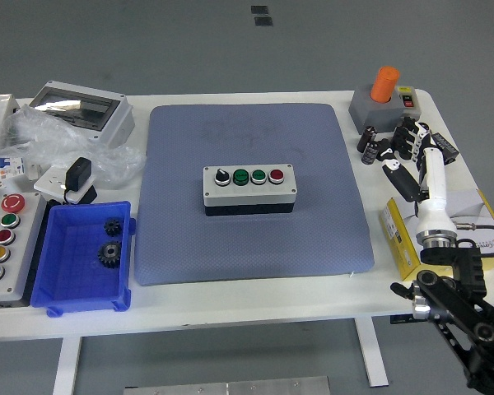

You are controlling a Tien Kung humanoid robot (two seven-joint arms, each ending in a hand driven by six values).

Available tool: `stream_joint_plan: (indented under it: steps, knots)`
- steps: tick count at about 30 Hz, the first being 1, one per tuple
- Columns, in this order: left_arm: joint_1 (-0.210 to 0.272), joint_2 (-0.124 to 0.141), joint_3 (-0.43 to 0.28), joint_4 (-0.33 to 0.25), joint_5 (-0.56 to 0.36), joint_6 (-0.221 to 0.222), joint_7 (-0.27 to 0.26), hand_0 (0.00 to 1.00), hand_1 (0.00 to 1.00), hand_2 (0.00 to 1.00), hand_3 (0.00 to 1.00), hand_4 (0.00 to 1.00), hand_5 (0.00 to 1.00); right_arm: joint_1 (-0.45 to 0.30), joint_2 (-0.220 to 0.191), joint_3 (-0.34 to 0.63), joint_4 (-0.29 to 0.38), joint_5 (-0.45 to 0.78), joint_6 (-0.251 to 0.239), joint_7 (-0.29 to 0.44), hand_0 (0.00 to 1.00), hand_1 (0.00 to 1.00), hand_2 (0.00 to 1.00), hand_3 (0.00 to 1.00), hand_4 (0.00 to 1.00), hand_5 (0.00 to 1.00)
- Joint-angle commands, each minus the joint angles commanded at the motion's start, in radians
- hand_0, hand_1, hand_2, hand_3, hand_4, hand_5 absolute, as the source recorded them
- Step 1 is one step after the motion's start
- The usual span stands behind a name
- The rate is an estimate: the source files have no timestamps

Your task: Pick up the button,place it on the desk,press the button,press the button

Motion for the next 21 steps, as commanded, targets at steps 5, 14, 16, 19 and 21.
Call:
stream_joint_plan:
  steps: [5,14,16,19,21]
  knots:
    - [0.001,-0.001,0.002,0.000,-0.003,0.001,0.000,0.727,0.721,0.593,0.651,0.540,0.183,-0.003,-0.003,0.004,0.055,0.177,0.027,0.184,0.843,0.787,0.835,0.886,0.739,0.618]
    - [0.004,-0.003,0.008,0.000,-0.012,0.008,-0.006,0.724,0.721,0.590,0.654,0.519,0.147,-0.001,0.016,-0.021,0.061,0.439,0.288,0.208,0.837,0.778,0.824,0.877,0.771,0.672]
    - [0.004,-0.003,0.008,0.000,-0.012,0.013,-0.012,0.723,0.719,0.591,0.655,0.514,0.145,0.000,0.019,-0.031,0.063,0.496,0.350,0.208,0.839,0.770,0.805,0.844,0.854,0.920]
    - [0.004,-0.003,0.008,0.000,-0.012,0.023,-0.028,0.723,0.719,0.591,0.655,0.514,0.145,0.003,0.019,-0.047,0.066,0.575,0.437,0.208,0.839,0.770,0.805,0.844,0.854,0.920]
    - [0.004,-0.003,0.008,0.000,-0.014,0.030,-0.040,0.720,0.716,0.596,0.659,0.523,0.148,0.009,0.016,-0.071,0.070,0.631,0.496,0.208,0.806,0.736,0.778,0.836,0.894,0.998]
